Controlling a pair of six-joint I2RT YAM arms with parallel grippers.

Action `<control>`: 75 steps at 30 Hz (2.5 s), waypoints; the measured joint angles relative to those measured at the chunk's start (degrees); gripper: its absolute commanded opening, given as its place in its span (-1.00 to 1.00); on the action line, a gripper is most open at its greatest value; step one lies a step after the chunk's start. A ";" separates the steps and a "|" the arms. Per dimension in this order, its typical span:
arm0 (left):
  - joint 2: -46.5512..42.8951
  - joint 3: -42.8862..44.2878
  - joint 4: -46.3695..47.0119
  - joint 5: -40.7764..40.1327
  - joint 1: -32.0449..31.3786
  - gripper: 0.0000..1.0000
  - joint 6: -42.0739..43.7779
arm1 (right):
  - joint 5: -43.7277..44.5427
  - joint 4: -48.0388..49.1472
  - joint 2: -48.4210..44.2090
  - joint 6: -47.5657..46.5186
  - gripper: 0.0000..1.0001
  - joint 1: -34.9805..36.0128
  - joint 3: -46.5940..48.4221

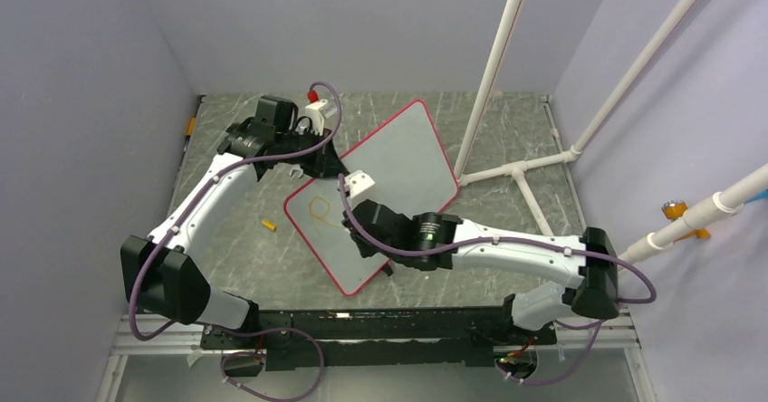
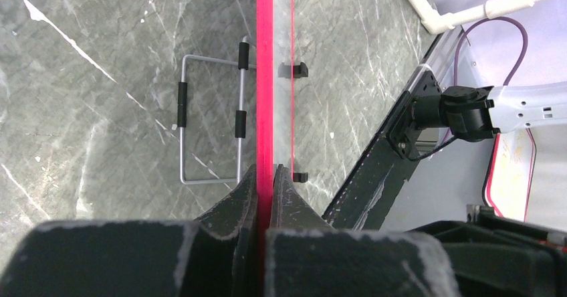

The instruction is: Write a sentence on the whiteboard

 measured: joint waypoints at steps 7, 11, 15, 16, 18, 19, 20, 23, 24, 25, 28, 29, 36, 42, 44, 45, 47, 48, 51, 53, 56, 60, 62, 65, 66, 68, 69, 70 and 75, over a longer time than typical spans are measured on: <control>-0.24 0.00 -0.15 -0.26 -0.07 -1.00 0.00 | -1.38 -0.66 -11.76 0.13 -1.00 -0.17 -2.64; -0.35 -0.07 -0.13 -0.28 -0.07 -1.00 0.00 | 0.31 0.68 -17.81 -0.94 -1.00 -0.42 -2.75; -1.29 -0.83 0.02 -0.50 -0.07 -1.00 -0.11 | 1.75 3.04 -19.21 -2.36 -1.00 -1.90 -4.02; -1.49 -0.85 -0.07 -0.57 -0.07 -1.00 -0.11 | 1.81 3.58 -19.19 -2.73 -1.00 -2.54 -4.74; -1.77 -0.87 -0.09 -0.81 -0.09 -1.00 -0.11 | 1.49 4.22 -19.12 -3.21 -1.00 -3.67 -5.90; -1.88 -0.87 -0.11 -0.94 -0.09 -1.00 -0.11 | 1.14 4.66 -19.12 -3.39 -1.00 -4.39 -6.49; -1.95 -0.87 -0.15 -1.07 -0.07 -1.00 0.02 | 0.26 5.07 -19.15 -3.58 -1.00 -5.35 -6.99; -1.95 -0.87 -0.15 -1.07 -0.09 -1.00 0.15 | -2.99 6.10 -19.10 -4.44 -1.00 -8.33 -7.74; -1.95 -0.87 -0.17 -1.07 -0.09 -1.00 0.20 | -3.89 6.36 -19.04 -4.81 -1.00 -9.20 -7.74; -1.95 -0.87 -0.15 -1.07 -0.09 -1.00 0.22 | -4.66 6.80 -19.02 -5.16 -1.00 -9.86 -7.74; -1.95 -0.87 -0.13 -1.16 -0.24 -1.00 0.24 | -6.71 7.82 -18.73 -6.43 -1.00 -10.40 -7.74; -1.97 -0.87 -0.11 -1.25 -0.35 -1.00 0.22 | -7.50 8.20 -18.60 -6.88 -1.00 -10.43 -7.74; -1.95 -0.46 -0.13 -2.64 -1.51 -1.00 -0.59 | -11.76 11.43 -18.03 -9.97 -1.00 -10.78 -9.22; -2.10 -0.22 -0.07 -3.10 -2.08 -0.84 -0.81 | -12.96 12.37 -18.03 -12.96 -1.00 -10.78 -10.69; -2.10 -0.22 0.17 -3.15 -2.10 -0.88 -0.76 | -13.27 12.59 -18.05 -13.64 -1.00 -10.78 -10.86; -2.10 -0.22 0.22 -3.15 -2.10 -0.91 -0.79 | -13.35 12.74 -18.05 -13.94 -1.00 -10.78 -10.95; -2.12 -0.22 0.22 -3.10 -2.10 -1.00 -0.83 | -13.53 12.85 -18.05 -14.40 -1.00 -10.78 -10.97; -2.10 -0.22 0.22 -3.08 -2.10 -1.00 -0.83 | -13.53 13.03 -18.05 -14.58 -1.00 -10.78 -10.99; -2.10 -0.22 0.22 -3.10 -2.10 -1.00 -0.83 | -13.53 13.42 -18.05 -14.97 -1.00 -10.78 -11.06; -2.10 -0.22 0.22 -3.28 -2.10 -1.00 -0.81 | -13.55 13.64 -18.01 -15.26 -1.00 -10.78 -11.06; -2.10 -0.22 0.20 -3.50 -2.16 -1.00 -0.79 | -13.55 14.10 -17.88 -15.61 -1.00 -10.78 -11.06; -2.05 -0.22 0.20 -3.43 -2.19 -1.00 -0.74 | -13.55 15.30 -16.98 -16.20 -1.00 -10.82 -11.06; -2.05 -0.22 0.20 -3.41 -2.19 -1.00 -0.74 | -13.55 15.34 -16.37 -16.20 -1.00 -10.84 -11.06; -2.05 -0.22 0.20 -3.45 -2.19 -1.00 -0.76 | -13.77 15.32 -15.74 -16.17 -1.00 -10.88 -11.06; -2.05 -0.22 0.20 -3.45 -2.19 -1.00 -0.79 | -13.88 15.34 -15.67 -16.17 -1.00 -10.88 -11.06; -2.03 -0.22 0.20 -3.45 -2.19 -1.00 -0.79 | -14.03 15.34 -15.65 -16.04 -1.00 -10.88 -11.06; -2.03 -0.22 0.20 -3.48 -2.19 -1.00 -0.81 | -14.05 15.34 -15.67 -15.96 -1.00 -10.88 -11.06; -2.03 -0.22 0.20 -3.50 -2.19 -1.00 -0.81 | -14.08 15.34 -15.67 -15.82 -1.00 -10.88 -11.06; -1.99 -0.17 0.11 -4.04 -2.23 -1.00 -0.83 | -13.81 15.34 -15.52 -15.34 -1.00 -10.47 -11.06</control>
